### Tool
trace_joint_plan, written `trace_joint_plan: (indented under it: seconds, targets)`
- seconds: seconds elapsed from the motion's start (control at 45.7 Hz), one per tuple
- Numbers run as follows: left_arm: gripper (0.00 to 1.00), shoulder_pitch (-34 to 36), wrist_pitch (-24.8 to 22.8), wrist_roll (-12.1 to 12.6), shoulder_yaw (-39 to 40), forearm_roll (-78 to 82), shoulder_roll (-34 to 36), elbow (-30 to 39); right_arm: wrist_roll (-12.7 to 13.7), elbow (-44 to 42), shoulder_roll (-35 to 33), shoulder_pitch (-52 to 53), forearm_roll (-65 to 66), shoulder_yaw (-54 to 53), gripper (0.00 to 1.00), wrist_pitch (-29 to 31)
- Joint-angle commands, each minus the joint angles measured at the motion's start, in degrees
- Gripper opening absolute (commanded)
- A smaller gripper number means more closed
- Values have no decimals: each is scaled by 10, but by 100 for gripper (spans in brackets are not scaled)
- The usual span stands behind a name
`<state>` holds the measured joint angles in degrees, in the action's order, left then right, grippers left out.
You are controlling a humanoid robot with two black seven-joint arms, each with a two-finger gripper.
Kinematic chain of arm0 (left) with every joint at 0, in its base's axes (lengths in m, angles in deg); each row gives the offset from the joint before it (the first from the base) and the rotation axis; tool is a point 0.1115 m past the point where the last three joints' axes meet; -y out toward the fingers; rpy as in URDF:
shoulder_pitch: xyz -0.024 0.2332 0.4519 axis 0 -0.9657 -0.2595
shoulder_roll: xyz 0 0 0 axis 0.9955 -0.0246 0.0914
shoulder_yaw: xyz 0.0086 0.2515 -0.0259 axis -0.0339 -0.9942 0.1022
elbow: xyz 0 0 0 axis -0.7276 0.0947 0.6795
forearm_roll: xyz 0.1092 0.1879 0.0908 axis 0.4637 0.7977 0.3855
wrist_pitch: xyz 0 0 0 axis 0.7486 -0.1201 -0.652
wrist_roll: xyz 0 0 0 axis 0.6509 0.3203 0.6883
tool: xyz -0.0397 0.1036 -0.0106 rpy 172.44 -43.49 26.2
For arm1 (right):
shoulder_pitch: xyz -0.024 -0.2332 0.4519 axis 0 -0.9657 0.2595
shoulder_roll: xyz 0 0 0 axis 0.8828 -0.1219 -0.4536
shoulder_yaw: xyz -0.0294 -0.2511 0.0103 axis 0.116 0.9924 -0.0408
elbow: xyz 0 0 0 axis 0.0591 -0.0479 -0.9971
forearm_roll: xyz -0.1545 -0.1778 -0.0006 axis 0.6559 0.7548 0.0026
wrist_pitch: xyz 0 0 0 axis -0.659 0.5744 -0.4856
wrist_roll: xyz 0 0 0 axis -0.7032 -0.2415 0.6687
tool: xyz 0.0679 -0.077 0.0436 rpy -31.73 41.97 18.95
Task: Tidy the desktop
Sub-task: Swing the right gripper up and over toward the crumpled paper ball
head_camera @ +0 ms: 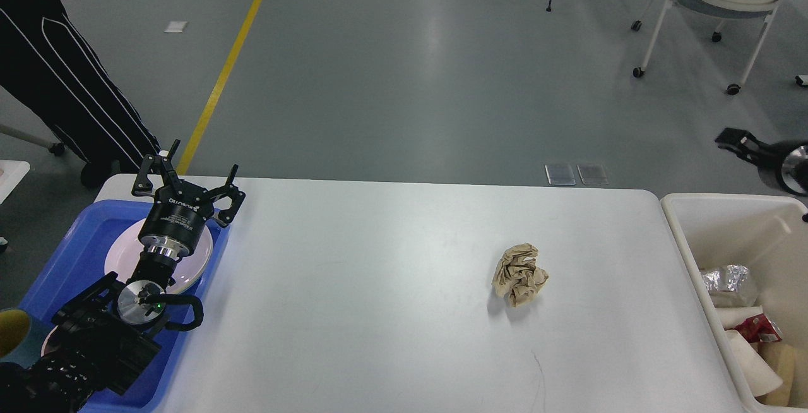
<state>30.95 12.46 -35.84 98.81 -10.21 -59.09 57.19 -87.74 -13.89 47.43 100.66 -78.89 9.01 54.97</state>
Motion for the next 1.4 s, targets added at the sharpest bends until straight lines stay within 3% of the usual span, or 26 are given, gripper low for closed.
trace_joint_plan:
  seconds: [0.0,0.153,0.263,0.394,0.788,0.942,1.38]
  targets:
    - [99,0,0,0,0,0,0,0,-45,150,3,180,136,1,100,67]
    - [99,0,1,0,0,0,0,0,-82,349,40,356,257,-3,100,105]
    - [99,0,1,0,0,-1,-1,0,-85,449,80,422,270,-3,100,154]
    - [99,0,1,0,0,-1,0,0,-85,509,138,460,267,-13,100,196]
    - [99,0,2,0,0,-1,-1,0,-82,442,264,482,236,-13,100,206]
    - [99,0,1,0,0,-1,-1,0,-75,429,248,476,164,-6,100,205]
    - [99,0,1,0,0,-1,-1,0,-75,426,203,454,152,-2,100,205]
